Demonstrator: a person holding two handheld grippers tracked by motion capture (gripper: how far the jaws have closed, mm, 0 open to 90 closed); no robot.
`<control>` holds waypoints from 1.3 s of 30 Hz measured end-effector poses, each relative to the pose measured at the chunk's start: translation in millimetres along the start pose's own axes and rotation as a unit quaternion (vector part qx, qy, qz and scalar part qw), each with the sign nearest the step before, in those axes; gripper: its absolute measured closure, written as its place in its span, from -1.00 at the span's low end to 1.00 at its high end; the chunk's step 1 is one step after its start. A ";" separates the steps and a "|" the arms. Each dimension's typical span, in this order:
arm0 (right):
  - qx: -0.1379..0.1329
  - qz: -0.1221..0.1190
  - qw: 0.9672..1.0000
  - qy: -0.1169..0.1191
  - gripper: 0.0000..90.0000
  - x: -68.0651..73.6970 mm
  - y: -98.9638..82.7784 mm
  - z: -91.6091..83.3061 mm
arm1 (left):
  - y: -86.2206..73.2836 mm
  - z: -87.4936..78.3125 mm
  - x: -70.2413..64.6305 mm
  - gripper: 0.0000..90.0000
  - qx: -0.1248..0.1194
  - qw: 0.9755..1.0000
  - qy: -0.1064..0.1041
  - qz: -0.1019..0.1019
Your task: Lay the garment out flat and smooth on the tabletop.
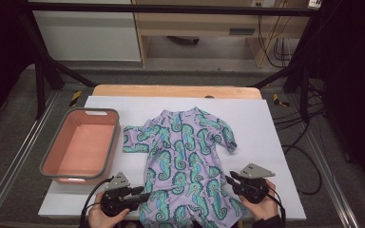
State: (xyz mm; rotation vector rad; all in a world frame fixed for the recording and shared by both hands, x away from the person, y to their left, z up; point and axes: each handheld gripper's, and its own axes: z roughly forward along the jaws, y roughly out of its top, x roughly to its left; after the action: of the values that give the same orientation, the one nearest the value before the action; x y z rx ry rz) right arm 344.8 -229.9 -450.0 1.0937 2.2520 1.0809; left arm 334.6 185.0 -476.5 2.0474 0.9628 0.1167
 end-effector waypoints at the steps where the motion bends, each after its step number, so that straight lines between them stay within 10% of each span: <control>1: -0.009 0.002 1.000 0.015 0.54 4.8 0.5 -4.4 | -0.8 -0.4 -1.2 0.22 0.002 1.000 -0.001 -0.004; 7: -0.024 -0.024 0.995 0.091 0.16 43.2 5.1 4.9 | -6.1 3.8 -15.8 0.30 0.018 1.000 0.002 0.000; 11: 0.014 -0.041 0.994 0.105 0.06 61.0 1.8 36.1 | -7.6 4.7 -18.9 0.79 0.026 1.000 -0.003 0.007; 16: 0.043 -0.066 0.991 0.103 0.97 71.3 0.5 45.0 | -7.3 1.0 -18.9 0.94 0.041 0.999 -0.008 0.013; 22: 0.038 -0.025 0.982 0.185 0.90 87.2 8.6 32.4 | -6.3 -20.7 -5.5 0.94 0.038 0.999 -0.008 0.022; 25: 0.003 -0.016 0.990 0.140 0.32 79.4 12.2 23.6 | -7.2 -18.9 -5.4 0.78 0.030 0.999 -0.008 0.019; 29: 0.002 -0.003 0.998 0.058 0.13 51.1 0.2 13.7 | -10.8 -10.0 -5.7 0.53 0.034 0.999 -0.003 0.008; 36: 0.039 0.014 0.996 0.074 0.38 36.4 -27.7 16.0 | -14.8 -7.2 -5.8 0.71 0.021 1.000 -0.001 0.001; 39: 0.050 -0.003 0.995 0.087 0.93 42.1 -25.4 14.9 | -15.5 -7.5 -6.7 0.87 0.025 1.000 -0.006 0.004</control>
State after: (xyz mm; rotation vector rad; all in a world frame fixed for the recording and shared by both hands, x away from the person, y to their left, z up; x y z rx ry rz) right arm 316.7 -199.6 -480.4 1.0684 2.4675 1.1097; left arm 317.7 190.8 -481.4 2.0961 0.9591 0.0861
